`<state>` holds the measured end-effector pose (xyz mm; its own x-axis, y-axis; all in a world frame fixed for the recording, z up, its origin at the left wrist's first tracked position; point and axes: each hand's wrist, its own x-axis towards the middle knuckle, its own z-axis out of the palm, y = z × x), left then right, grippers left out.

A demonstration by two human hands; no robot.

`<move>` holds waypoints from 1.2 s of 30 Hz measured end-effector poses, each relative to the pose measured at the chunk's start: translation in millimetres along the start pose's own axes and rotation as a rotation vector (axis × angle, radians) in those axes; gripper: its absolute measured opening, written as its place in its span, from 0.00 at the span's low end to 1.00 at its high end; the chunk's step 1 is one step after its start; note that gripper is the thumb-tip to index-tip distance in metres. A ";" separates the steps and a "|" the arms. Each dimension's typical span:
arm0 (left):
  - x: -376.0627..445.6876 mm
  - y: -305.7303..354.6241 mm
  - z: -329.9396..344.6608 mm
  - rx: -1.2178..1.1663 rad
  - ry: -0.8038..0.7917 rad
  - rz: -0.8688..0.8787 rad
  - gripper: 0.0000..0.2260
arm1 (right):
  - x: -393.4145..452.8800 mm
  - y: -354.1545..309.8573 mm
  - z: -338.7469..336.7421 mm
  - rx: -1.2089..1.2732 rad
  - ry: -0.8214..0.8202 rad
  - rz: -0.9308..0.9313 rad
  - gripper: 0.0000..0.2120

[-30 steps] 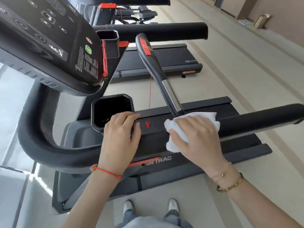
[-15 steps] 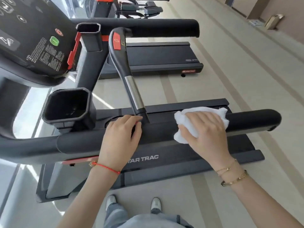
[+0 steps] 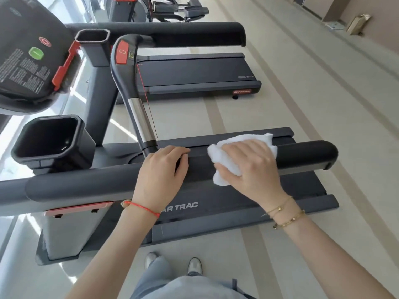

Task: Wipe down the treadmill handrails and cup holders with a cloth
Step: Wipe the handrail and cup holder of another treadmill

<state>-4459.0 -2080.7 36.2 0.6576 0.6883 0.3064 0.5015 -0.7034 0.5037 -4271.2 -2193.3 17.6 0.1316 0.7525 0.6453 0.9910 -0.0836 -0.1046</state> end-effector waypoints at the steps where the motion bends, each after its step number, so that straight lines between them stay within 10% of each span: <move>1: 1.6 3.6 2.3 -0.004 -0.005 0.004 0.11 | -3.5 11.1 -4.1 -0.032 0.016 0.047 0.15; 7: 10.0 14.9 10.9 -0.004 -0.032 0.034 0.11 | -3.0 17.6 -8.0 -0.199 -0.017 0.256 0.16; 17: 21.7 25.1 23.2 -0.023 -0.101 0.080 0.11 | -19.3 21.5 -11.0 -0.121 -0.050 0.031 0.16; 28: 33.1 41.9 38.6 -0.072 -0.172 0.182 0.11 | -21.7 61.0 -34.1 -0.244 0.006 0.504 0.13; 36: 34.5 39.5 42.6 -0.116 -0.199 0.209 0.11 | -37.1 22.8 -25.1 -0.178 -0.117 0.277 0.16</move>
<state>-4392.6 -2092.3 32.2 0.8428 0.4744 0.2544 0.2839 -0.7932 0.5388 -4252.8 -2239.6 10.3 0.4024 0.7546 0.5183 0.9083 -0.3997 -0.1232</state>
